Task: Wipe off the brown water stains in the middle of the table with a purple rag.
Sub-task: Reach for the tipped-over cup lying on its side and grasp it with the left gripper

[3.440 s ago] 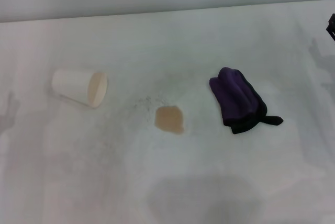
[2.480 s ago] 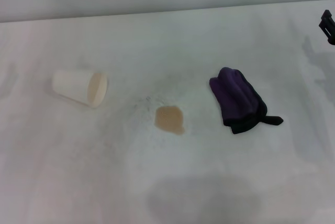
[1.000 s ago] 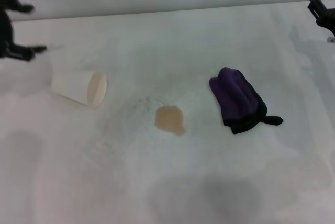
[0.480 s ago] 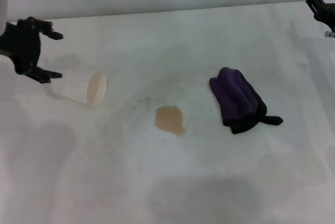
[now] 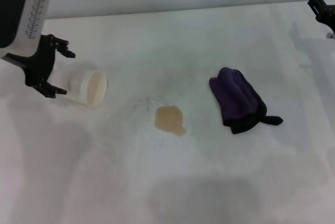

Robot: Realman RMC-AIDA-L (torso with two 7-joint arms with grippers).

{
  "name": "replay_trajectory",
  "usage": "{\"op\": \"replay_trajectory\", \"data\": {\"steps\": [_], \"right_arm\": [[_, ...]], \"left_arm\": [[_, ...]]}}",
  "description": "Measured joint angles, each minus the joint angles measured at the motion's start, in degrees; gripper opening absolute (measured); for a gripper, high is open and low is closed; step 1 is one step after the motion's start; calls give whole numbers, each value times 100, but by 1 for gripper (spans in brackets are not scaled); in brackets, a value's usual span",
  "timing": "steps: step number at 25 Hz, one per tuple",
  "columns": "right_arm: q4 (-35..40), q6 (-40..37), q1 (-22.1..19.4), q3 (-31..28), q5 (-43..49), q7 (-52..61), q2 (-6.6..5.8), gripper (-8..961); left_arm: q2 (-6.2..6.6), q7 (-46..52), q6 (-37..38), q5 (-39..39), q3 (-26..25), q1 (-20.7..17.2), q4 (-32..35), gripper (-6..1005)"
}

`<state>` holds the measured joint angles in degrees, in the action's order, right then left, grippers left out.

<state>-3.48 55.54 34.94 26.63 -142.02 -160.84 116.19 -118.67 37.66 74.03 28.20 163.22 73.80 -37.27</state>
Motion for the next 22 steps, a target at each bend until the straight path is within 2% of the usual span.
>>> {"op": "replay_trajectory", "data": {"steps": [8,13,22], "right_arm": [[-11,1,-34,0,8,0,0,842],[-14,21,-53,0,23,0,0,842],[-22,33,-18,25,43,137,0,841]], "left_arm": [[-3,22,-668,162,-1,-59,605,891],[-6,8,-1050,159,-2,-230,933,890],[4,-26,-1460,49,-10,-436,1216,888]]}}
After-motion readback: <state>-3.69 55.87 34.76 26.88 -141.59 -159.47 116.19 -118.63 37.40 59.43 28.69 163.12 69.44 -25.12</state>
